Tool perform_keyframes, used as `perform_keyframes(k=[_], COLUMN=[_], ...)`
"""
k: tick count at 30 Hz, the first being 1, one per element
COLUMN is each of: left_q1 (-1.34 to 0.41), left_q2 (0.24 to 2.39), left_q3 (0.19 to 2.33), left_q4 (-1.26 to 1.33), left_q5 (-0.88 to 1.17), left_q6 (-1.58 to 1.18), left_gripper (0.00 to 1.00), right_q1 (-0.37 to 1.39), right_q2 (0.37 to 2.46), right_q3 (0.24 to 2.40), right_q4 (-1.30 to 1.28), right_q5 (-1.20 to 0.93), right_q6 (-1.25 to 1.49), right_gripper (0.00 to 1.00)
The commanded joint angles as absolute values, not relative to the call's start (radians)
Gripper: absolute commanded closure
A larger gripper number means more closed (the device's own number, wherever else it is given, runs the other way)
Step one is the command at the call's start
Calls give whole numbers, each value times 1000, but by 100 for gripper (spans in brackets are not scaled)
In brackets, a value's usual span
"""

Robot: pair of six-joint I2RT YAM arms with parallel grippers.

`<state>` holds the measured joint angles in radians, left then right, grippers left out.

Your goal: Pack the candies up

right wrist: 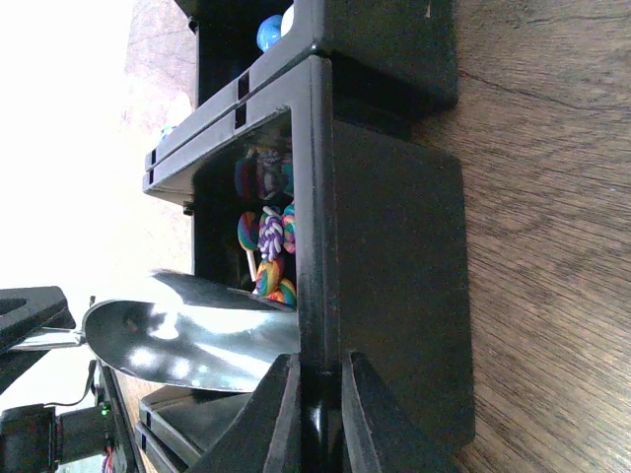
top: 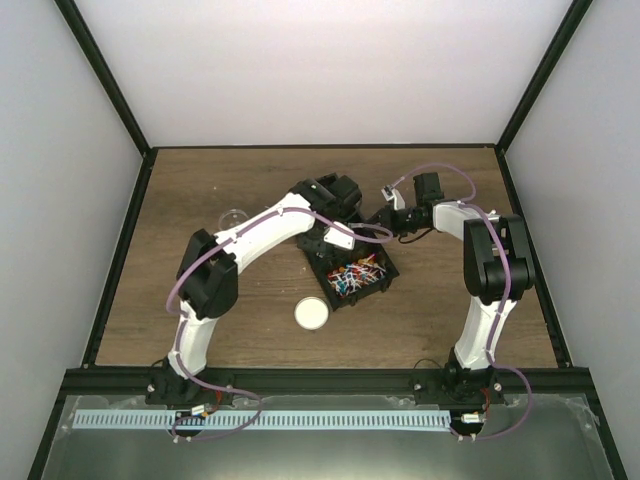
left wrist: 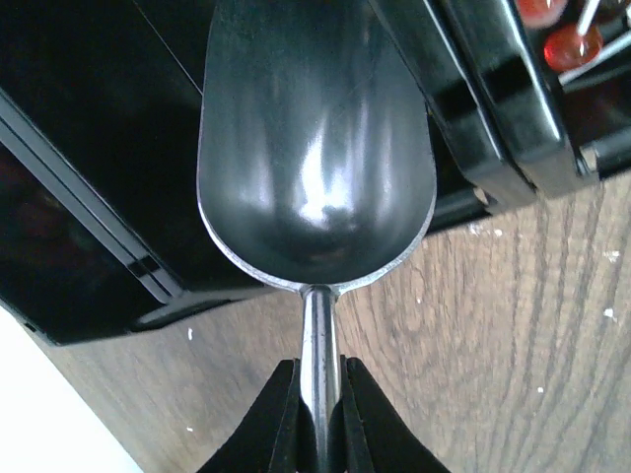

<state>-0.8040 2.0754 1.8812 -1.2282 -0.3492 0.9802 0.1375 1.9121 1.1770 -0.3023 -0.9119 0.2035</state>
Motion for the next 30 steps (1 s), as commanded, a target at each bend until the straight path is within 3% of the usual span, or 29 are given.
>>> perform_keyframes(k=[1, 12, 22, 30], left_q1=[-806, -721, -649, -572], left_q2=[2122, 2214, 2133, 2098], left_q3=[1914, 1960, 1786, 1751], left_q4=[-1202, -1152, -906, -871], left_q5=[-250, -18, 273, 339], left_q6=[948, 661, 484, 414], left_gripper=[96, 96, 96, 96], right_q1=[147, 147, 156, 155], right_q2=[1874, 1876, 1873, 1873], right_q3=[1202, 1191, 1184, 1206], right_q4=[-264, -256, -249, -284], right_q5=[-1008, -1015, -1021, -1006], right_q6=[239, 240, 240, 200], right_gripper=[99, 99, 99, 99])
